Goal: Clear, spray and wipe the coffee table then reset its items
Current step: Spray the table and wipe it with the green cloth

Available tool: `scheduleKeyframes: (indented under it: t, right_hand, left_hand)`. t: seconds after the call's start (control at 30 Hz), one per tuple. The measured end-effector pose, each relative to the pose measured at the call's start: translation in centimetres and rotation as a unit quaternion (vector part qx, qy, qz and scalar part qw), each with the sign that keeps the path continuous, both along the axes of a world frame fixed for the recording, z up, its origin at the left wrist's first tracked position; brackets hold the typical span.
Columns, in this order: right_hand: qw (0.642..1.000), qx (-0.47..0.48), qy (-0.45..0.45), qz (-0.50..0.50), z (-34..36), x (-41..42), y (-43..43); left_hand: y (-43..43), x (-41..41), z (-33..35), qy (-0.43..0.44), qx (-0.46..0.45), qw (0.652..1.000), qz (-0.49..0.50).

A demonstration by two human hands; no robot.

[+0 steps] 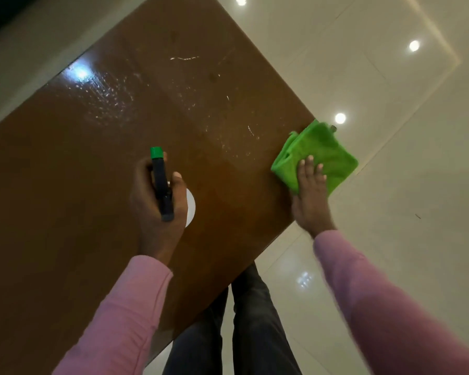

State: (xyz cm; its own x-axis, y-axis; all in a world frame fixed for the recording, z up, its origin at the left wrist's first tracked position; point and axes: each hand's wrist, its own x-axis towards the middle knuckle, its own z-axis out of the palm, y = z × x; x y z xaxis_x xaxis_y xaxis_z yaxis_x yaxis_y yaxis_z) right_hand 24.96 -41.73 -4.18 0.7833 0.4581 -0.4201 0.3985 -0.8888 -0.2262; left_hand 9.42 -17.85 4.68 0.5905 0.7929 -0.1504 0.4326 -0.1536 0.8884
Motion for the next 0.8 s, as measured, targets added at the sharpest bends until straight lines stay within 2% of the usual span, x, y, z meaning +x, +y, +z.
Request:
scheduleKeyframes:
  t: [0.07,0.13,0.2,0.27,0.33,0.4,0.47,0.57,0.67,0.73,0.8]
  right_hand:
    - [0.995,0.02,0.014,0.095,0.4,-7.9,0.9]
    - [0.976,0.05,0.04,0.209,0.9,-14.1,0.3]
    - [0.961,0.072,0.067,0.258,0.8,-14.7,-1.3]
    - [0.97,0.069,0.048,0.227,0.3,-10.7,-2.9]
    - [0.993,0.038,0.007,0.113,-0.3,-4.8,-4.1]
    - [1.0,0.014,-0.006,0.014,-0.4,1.8,-4.0]
    - [1.0,-0.004,0.004,-0.025,-0.2,6.1,-2.4]
    - [0.999,-0.009,-0.013,-0.03,-0.1,5.3,0.9]
    - [0.995,0.024,-0.006,0.099,-0.1,-2.8,3.3]
    - [0.975,0.04,0.032,0.215,0.2,-8.9,3.7]
    - [0.964,0.04,0.049,0.259,0.6,-10.6,3.1]
  left_hand:
    - [-0.1,-0.2,0.0,0.001,0.006,1.0,0.007]
    - [0.1,-0.2,-0.4,0.007,0.019,1.0,0.015]
    - [0.5,0.0,-0.4,0.01,0.016,1.0,0.02]
    - [0.9,0.1,-0.5,0.002,-0.001,1.0,0.03]
    - [1.2,0.1,-0.7,-0.004,-0.01,0.999,0.033]
    - [1.1,-0.1,-0.9,-0.01,-0.008,0.999,0.034]
    - [1.0,-0.3,-0.9,-0.014,-0.015,0.999,0.036]
    - [0.8,-0.5,-1.0,-0.012,-0.023,0.999,0.047]
    - [0.8,-0.3,-0.6,-0.006,-0.026,0.998,0.062]
    - [1.0,0.1,-0.4,-0.002,-0.014,0.998,0.064]
    - [1.2,0.4,-0.1,-0.003,-0.011,0.998,0.064]
